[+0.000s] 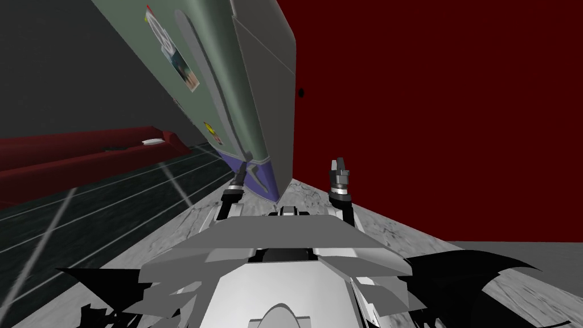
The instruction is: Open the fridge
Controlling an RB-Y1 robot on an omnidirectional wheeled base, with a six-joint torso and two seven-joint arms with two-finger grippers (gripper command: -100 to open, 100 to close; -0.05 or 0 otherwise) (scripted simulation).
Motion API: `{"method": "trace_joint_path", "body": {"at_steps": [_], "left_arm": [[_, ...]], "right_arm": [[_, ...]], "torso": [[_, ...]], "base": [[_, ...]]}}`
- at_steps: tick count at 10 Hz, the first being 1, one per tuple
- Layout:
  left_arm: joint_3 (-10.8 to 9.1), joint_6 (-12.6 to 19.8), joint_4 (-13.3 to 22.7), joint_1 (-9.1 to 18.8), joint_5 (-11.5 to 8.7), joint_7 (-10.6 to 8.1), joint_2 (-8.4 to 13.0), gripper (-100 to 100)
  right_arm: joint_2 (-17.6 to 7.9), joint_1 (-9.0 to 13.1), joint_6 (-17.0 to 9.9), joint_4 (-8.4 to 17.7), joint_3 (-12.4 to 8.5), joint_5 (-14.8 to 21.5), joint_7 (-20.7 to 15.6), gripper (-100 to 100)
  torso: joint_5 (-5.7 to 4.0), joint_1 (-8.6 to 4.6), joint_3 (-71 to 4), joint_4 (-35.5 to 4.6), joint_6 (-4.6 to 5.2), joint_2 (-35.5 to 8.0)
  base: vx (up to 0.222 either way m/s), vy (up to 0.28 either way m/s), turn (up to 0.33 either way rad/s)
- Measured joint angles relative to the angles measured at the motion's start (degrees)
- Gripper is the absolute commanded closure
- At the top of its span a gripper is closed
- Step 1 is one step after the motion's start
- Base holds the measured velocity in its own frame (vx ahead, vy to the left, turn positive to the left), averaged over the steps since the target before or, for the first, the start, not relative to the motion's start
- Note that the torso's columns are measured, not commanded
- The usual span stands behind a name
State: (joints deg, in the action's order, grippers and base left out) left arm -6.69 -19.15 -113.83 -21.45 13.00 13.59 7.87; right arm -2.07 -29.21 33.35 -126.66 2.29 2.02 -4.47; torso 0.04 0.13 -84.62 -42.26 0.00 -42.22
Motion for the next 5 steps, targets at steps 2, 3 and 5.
{"method": "trace_joint_path", "body": {"at_steps": [2,3,5], "left_arm": [[-0.25,0.76,1.07,0.51,0.44,0.42,0.56,-100],[-0.35,1.58,0.08,0.45,0.35,0.21,0.91,-100],[-0.44,3.62,-1.76,0.44,0.31,-0.11,1.34,-100]], "right_arm": [[0.0,0.02,0.0,0.0,0.0,0.0,0.0,0],[0.0,0.02,-0.01,0.0,0.0,0.0,0.0,0],[0.0,0.02,-0.01,0.0,0.0,0.0,0.0,0]], "torso": [[-0.01,-0.02,0.23,-0.1,-0.01,-0.39],[-0.01,-0.02,0.25,-0.12,0.0,-0.37],[-0.03,-0.11,0.06,-0.03,0.0,-0.08]], "base": [[0.077,-0.02,-0.016],[0.079,-0.003,-0.034],[0.051,0.001,-0.015]]}}
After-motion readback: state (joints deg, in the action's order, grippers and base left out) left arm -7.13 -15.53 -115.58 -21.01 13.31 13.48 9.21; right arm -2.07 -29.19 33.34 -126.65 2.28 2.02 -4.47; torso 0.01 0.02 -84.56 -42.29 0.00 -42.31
